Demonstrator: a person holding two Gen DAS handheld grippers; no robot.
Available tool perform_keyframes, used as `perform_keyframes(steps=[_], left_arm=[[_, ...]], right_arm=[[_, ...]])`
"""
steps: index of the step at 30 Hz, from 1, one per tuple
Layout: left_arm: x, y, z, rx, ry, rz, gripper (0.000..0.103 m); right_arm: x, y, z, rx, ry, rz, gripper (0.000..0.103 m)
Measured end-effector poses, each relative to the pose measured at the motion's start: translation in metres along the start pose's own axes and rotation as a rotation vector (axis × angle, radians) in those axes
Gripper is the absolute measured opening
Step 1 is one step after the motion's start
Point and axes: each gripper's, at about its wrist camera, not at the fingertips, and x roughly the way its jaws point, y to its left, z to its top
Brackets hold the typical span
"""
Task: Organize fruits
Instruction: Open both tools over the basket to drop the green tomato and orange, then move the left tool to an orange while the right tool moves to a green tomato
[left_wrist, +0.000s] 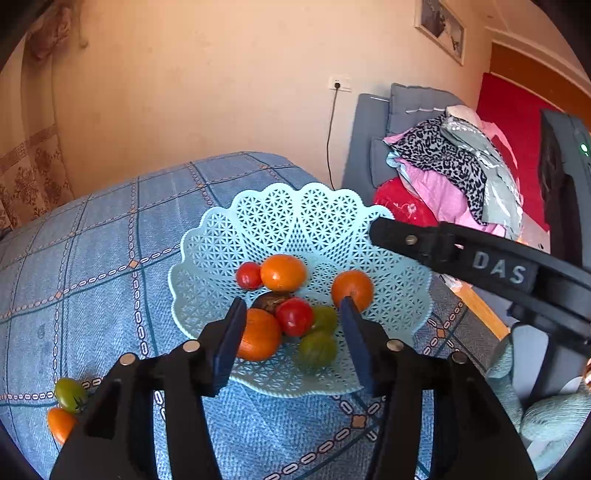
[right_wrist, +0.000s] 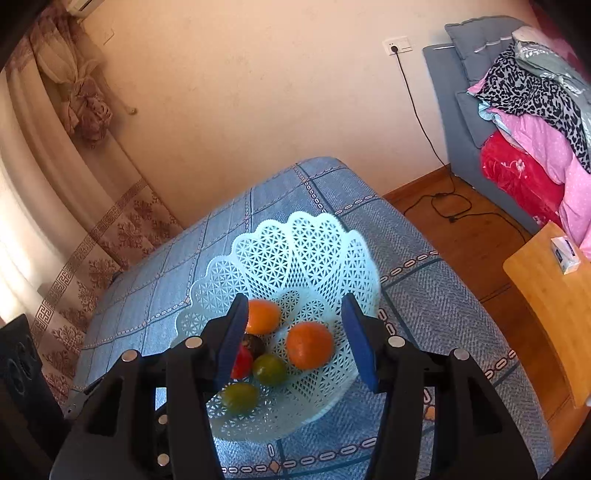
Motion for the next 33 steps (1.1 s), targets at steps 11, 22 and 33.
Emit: perform_keyframes(steps=[11, 22, 33], left_arm=[[-0.011, 0.027, 0.0, -0.078, -0.011, 0.043, 0.067], [-0.022, 0.046, -0.006, -0.111, -0.011, 0.114, 0.071], [-0.037, 0.065, -0.019, -0.107, -0.024, 0.206, 0.071]], right_arm=[[-0.004, 0.006, -0.001, -0.016, -0.005, 0.011, 0.054], [-0.004, 0.015, -0.005, -0.045, -0.008, 0.031, 0.058], [0.0, 0.037, -0.017, -0.098, 0.005, 0.057, 0.059]])
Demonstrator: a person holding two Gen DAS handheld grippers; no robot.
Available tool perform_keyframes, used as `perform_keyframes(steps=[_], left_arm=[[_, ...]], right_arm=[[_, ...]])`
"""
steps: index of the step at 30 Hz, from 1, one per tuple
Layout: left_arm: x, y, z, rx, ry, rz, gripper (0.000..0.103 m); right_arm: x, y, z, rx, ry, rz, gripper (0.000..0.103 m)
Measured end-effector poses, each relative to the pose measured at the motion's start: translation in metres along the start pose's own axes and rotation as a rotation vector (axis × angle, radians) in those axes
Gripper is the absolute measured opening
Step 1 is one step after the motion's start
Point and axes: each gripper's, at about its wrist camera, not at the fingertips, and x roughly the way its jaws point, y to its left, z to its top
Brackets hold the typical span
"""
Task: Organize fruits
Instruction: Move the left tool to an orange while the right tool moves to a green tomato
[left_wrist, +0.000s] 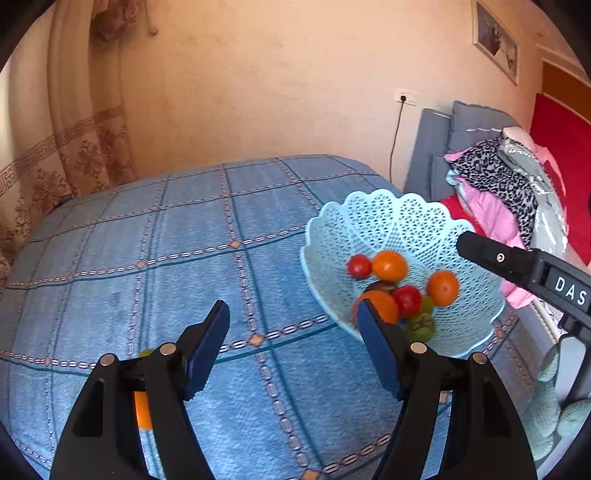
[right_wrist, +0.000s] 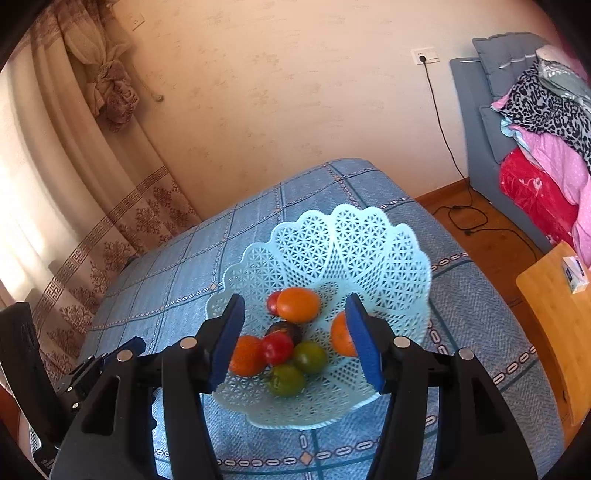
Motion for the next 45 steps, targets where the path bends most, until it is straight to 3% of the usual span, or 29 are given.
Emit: perform_keyframes(steps=[19, 31, 35, 45], left_arm=[[-0.032, 0.06, -0.019, -0.087, -0.015, 0.059, 0.076], [-0.039, 0.112, -0.039, -0.169, 0.02, 0.131, 0.076], [-0.036, 0.118, -0.049, -0.181, 0.04, 0.135, 0.076], [-0.017, 0.118, -0.065, -0.171, 0.101, 0.126, 0.076]], right_arm=[[0.006, 0.042, -0.02, -0.099, 0.045, 0.067, 0.058], [0.012, 0.067, -0.037, -0.159, 0.087, 0.105, 0.059], [0.017, 0.078, -0.048, -0.191, 0.107, 0.114, 0.066], [0.021, 0.095, -0.062, -0.246, 0.135, 0.135, 0.066]])
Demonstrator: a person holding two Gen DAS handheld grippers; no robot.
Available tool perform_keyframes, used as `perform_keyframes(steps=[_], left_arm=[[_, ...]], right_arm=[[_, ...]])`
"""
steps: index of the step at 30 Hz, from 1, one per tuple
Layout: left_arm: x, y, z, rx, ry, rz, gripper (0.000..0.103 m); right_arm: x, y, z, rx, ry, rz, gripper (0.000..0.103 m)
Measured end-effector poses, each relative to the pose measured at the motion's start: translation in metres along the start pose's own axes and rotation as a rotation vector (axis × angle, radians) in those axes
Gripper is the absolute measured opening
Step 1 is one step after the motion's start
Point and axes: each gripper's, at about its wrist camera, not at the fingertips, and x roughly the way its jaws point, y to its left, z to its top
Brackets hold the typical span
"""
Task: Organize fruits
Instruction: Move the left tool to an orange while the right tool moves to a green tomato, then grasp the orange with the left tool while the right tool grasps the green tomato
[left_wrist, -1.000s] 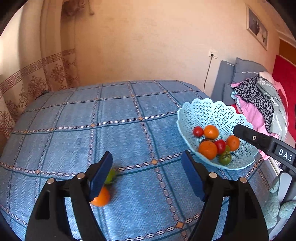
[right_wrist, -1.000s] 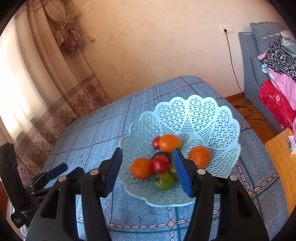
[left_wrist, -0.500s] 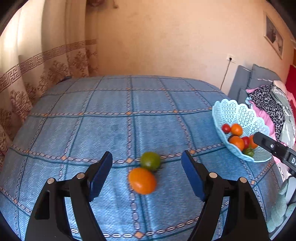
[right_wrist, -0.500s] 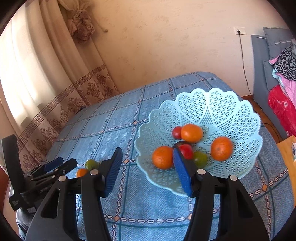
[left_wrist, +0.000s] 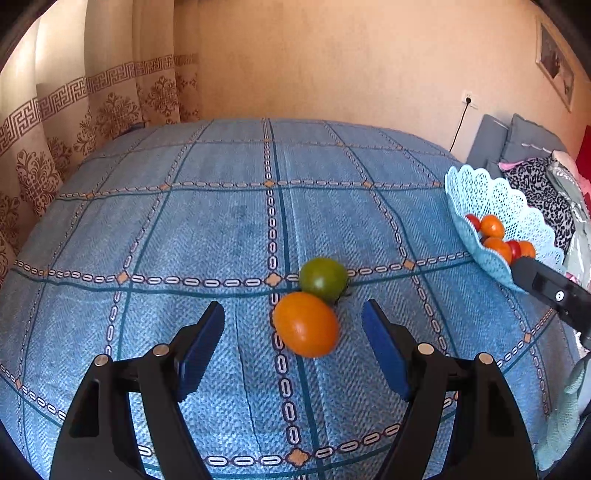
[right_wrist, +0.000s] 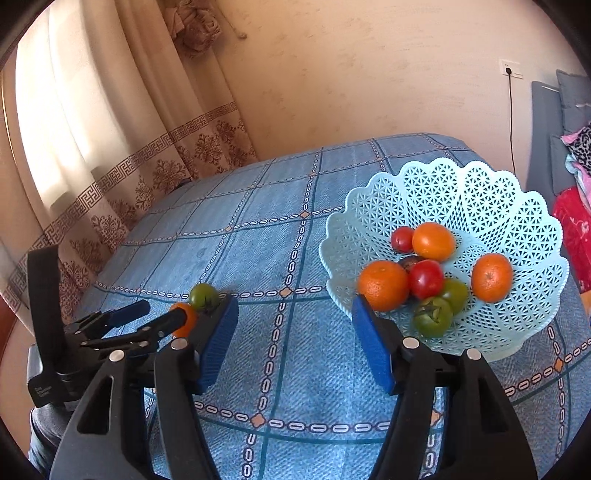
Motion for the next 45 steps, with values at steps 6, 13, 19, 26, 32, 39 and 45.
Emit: perform_keyframes(steps=[6, 13, 19, 26, 32, 39, 45], left_arm=[[0.009, -0.004, -0.002, 0.024, 0.023, -0.005, 0.071], [0.023, -0.001, -0.006, 0.01, 0.076, -0.03, 0.049], [0.019, -0.001, -0.008, 0.015, 0.068, -0.056, 0.04], [0.005, 0.011, -0.01, 0.003, 0.038, -0.016, 0.04], [-0.007, 0.026, -0.013, -0.001, 0.013, 0.026, 0.04], [-0.01, 0.047, -0.016, -0.056, 0.015, 0.058, 0.04], [-0.007, 0.057, -0.016, -0.072, 0.024, 0.109, 0.04]], right_arm=[[0.001, 0.004, -0.001, -0.013, 0.005, 0.009, 0.066], [0.005, 0.011, -0.005, -0.034, 0.018, 0.021, 0.066], [0.005, 0.018, -0.007, -0.061, 0.021, 0.022, 0.066], [0.009, 0.03, -0.004, -0.098, 0.03, 0.038, 0.066], [0.026, 0.056, 0.0, -0.165, 0.074, 0.057, 0.066], [0.063, 0.078, 0.004, -0.196, 0.157, 0.076, 0.066], [0.093, 0.096, 0.004, -0.233, 0.208, 0.073, 0.066]])
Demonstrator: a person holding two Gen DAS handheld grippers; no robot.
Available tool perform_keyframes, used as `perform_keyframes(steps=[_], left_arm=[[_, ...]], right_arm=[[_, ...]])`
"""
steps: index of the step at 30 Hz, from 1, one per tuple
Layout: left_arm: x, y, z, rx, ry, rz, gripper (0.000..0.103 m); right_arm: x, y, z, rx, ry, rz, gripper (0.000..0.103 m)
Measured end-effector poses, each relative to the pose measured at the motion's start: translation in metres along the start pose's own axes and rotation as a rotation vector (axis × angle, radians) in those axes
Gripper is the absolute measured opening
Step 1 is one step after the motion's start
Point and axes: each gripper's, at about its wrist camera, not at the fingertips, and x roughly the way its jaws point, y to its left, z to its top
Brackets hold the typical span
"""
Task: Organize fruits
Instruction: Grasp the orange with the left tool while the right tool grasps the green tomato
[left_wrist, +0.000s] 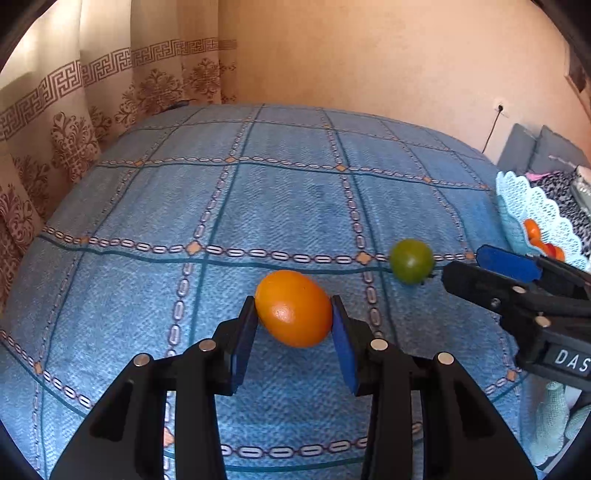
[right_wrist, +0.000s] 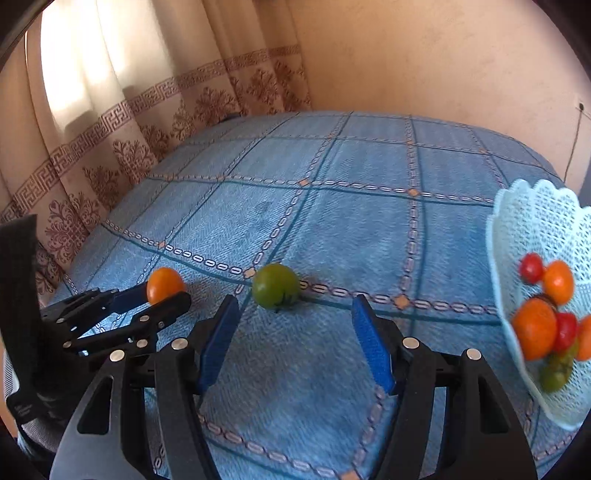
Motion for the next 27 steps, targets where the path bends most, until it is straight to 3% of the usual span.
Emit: perform_keyframes(steps=[5, 20, 27], left_arm=[[0.002, 0.004, 0.0, -0.012, 0.002, 0.021, 0.04], [0.006, 0.007, 0.001, -0.014, 0.012, 0.027, 0.04], [0.005, 0.008, 0.001, -0.014, 0.006, 0.023, 0.04]], right_arm=[[0.019, 0.011, 0.006, -0.033, 0.022, -0.004, 0.064], [0.043, 0.013, 0.005, -0.038, 0.057, -0.015, 0.036], [0.036, 0.008, 0.003, -0.015, 0.048, -0.008, 0.035]])
